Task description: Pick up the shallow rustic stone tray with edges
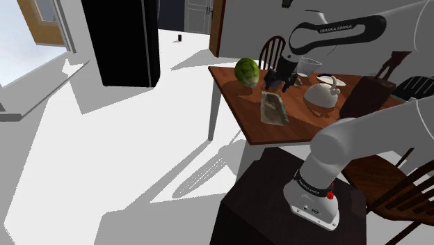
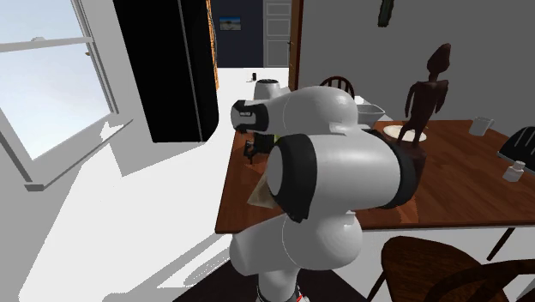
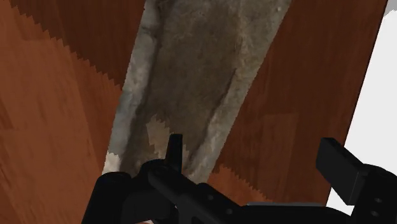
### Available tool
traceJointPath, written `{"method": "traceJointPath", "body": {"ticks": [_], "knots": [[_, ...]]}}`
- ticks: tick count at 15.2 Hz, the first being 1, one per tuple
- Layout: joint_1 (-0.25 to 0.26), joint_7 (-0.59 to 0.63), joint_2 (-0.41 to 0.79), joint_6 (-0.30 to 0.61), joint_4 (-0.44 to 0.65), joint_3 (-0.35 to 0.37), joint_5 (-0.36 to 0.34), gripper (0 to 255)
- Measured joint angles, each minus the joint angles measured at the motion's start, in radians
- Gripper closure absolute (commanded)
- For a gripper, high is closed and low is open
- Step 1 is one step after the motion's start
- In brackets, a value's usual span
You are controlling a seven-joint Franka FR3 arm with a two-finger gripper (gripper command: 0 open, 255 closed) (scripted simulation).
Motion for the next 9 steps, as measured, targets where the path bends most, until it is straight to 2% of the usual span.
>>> {"method": "traceJointPath", "body": {"ticks": [7,9], "knots": [[-0.123,0.055,0.058,0.16,-0.092,-0.123,-0.018,0],[-0.141,0.062,0.085,0.198,-0.1,-0.15,-0.017,0]]}}
